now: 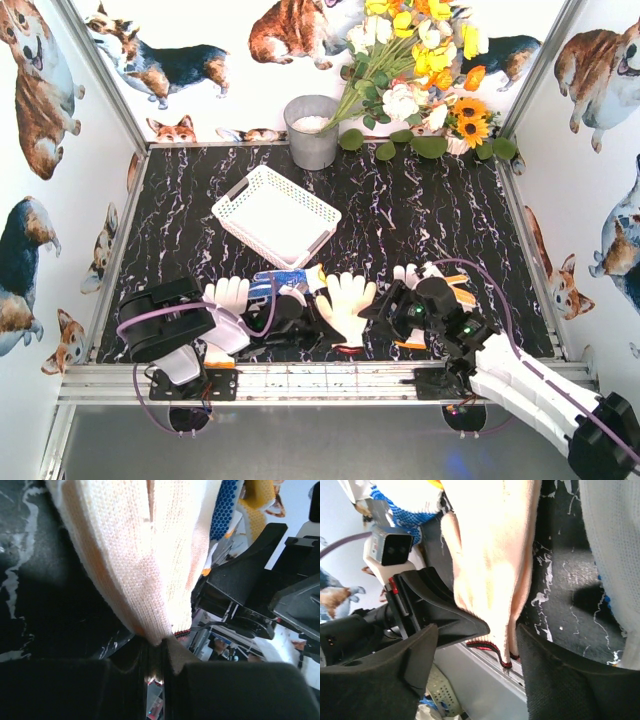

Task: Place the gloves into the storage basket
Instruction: Pick up the glove from the center of the board.

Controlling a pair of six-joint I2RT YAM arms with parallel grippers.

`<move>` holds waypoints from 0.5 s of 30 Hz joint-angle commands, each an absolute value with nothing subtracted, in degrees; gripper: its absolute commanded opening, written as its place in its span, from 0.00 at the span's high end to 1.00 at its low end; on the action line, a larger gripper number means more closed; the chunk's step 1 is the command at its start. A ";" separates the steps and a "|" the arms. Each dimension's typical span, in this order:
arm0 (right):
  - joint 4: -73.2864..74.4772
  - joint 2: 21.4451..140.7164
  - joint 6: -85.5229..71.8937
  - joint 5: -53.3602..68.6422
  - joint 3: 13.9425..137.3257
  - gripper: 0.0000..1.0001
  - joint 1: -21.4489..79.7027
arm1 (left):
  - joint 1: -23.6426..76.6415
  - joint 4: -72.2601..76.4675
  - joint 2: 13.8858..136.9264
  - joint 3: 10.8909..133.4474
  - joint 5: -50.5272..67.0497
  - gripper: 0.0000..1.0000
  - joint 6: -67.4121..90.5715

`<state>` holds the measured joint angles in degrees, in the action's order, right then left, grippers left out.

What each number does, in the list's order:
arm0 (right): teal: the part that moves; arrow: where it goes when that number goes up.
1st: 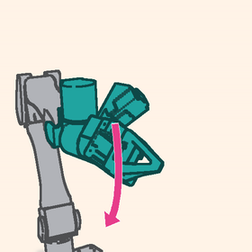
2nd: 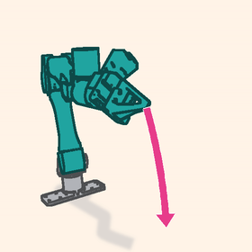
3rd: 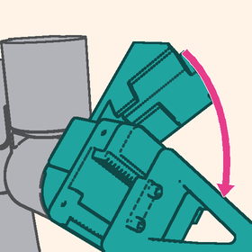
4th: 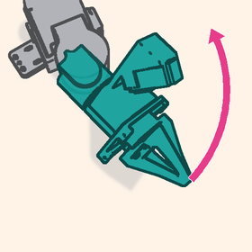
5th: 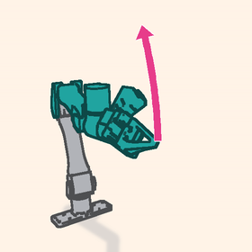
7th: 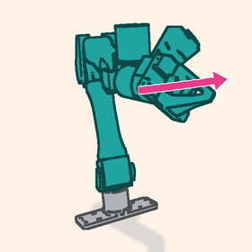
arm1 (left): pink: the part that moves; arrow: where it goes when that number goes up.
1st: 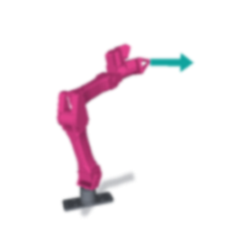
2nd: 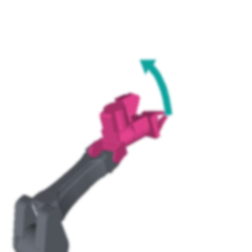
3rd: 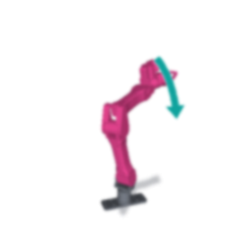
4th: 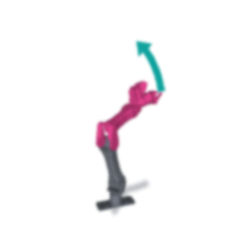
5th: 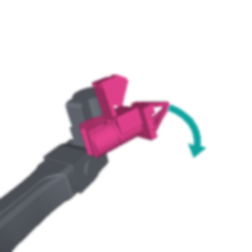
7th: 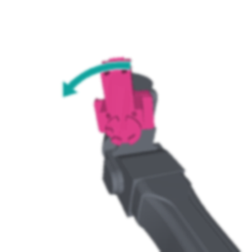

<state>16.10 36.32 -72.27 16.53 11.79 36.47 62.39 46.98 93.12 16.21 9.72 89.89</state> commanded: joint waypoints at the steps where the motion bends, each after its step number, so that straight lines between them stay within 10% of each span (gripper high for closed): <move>1: 12.47 35.96 -72.48 19.13 12.57 0.30 34.03 | 62.15 51.50 90.53 16.06 9.20 1.00 94.89; 15: 1.80 41.47 -79.23 20.35 9.01 0.11 33.13 | 60.91 35.96 76.82 16.58 4.75 1.00 93.76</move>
<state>9.98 40.56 -75.79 19.18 11.11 33.30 61.45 39.42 78.74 16.10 5.72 93.25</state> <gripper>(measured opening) 0.885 0.035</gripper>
